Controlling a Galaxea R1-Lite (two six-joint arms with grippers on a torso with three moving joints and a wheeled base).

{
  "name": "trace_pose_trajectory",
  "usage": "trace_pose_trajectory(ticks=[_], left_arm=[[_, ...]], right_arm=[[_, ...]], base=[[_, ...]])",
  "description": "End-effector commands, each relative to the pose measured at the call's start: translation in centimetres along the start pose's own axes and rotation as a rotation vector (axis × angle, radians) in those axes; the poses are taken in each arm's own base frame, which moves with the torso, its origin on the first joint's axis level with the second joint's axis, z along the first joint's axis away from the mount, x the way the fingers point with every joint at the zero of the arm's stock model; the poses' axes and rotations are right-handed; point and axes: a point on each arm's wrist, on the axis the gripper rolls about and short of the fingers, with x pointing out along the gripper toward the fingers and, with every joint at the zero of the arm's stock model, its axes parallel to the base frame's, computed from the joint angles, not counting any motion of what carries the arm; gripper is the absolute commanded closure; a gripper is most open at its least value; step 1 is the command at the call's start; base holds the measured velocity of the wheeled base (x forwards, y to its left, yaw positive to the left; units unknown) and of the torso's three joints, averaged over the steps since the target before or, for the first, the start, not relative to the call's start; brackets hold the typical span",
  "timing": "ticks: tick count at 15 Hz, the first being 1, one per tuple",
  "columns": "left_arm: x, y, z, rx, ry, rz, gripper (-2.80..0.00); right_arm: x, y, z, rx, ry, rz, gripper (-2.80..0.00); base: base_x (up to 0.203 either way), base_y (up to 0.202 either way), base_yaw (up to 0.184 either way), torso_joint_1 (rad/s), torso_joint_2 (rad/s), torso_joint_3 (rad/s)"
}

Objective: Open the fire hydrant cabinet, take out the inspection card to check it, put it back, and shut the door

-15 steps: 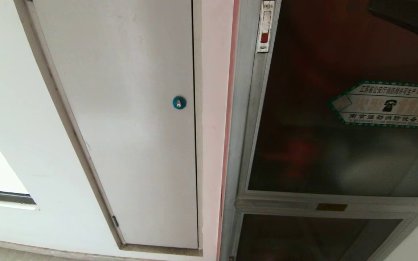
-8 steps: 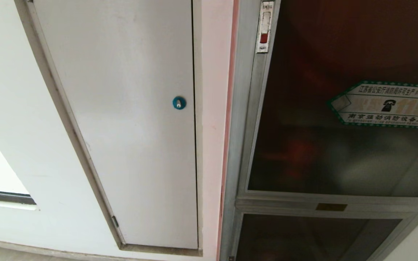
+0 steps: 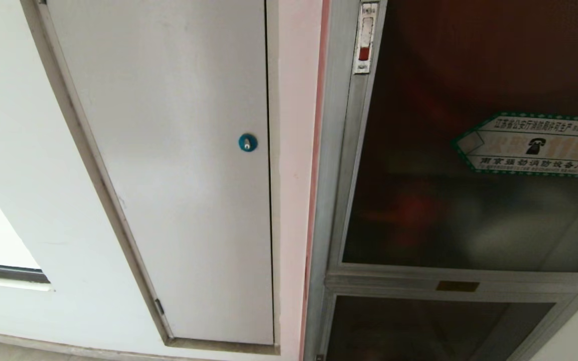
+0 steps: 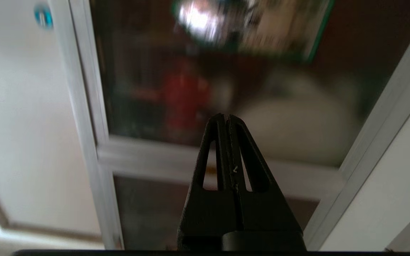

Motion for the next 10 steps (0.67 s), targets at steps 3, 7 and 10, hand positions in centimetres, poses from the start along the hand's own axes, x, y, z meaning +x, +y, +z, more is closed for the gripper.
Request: trace_pose_trajectory(ticks=[3,7,10], left_arm=[[0.0,0.0,0.0,0.000,0.001,0.000,0.00],[0.0,0.0,0.0,0.000,0.001,0.000,0.00],[0.0,0.0,0.0,0.001,-0.001,0.000,0.00]], right_arm=[[-0.4,0.8,-7.7,-0.009,0.070,0.016,0.00],[1.4,1.3,-12.3,-0.032,0.088,0.028,0.00],[1.6,1.4,-13.5,-0.024,0.130,0.036,0.00]], base=[[0.000,0.000,0.000,0.000,0.00,0.000],[0.000,0.000,0.000,0.000,0.00,0.000],[0.000,0.000,0.000,0.000,0.00,0.000]])
